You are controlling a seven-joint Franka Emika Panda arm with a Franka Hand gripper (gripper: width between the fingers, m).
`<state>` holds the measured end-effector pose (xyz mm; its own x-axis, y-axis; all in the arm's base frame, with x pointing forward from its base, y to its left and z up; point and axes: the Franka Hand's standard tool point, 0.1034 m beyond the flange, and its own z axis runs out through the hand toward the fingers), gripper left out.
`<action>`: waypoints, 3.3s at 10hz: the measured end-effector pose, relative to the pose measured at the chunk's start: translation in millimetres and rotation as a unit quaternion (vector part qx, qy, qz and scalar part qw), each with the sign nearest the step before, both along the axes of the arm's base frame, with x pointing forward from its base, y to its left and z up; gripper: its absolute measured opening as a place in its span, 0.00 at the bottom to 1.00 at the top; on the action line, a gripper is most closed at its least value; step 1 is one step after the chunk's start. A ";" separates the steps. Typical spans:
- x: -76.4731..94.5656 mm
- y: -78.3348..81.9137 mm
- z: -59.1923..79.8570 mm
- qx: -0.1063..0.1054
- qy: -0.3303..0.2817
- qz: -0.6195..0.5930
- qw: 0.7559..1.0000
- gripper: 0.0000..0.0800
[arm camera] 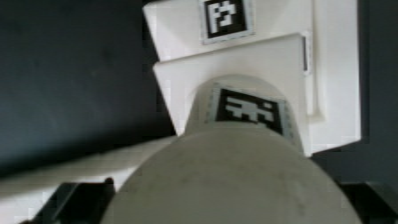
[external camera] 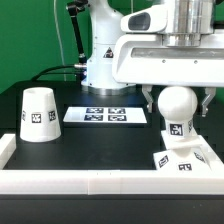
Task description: Assemble lamp
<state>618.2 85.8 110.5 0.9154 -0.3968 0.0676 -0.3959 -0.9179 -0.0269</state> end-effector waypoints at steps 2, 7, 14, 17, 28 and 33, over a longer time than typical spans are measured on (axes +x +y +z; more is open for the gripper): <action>-6.3 6.8 -3.8 0.004 0.008 -0.101 0.995 0.72; -10.3 16.6 -7.2 0.051 0.047 -0.334 0.940 0.72; -9.0 22.4 -6.2 0.081 0.065 -0.526 0.844 0.72; -8.7 25.3 -5.4 0.087 0.068 -0.554 0.825 0.72; -36.6 38.4 25.7 0.075 0.102 -0.348 0.929 0.87; -38.9 38.6 24.2 0.071 0.103 -0.332 0.935 0.87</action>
Offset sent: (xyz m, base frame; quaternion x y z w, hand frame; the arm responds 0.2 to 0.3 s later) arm 0.0023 0.0077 -0.0073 -0.0117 -0.0202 0.2757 0.9610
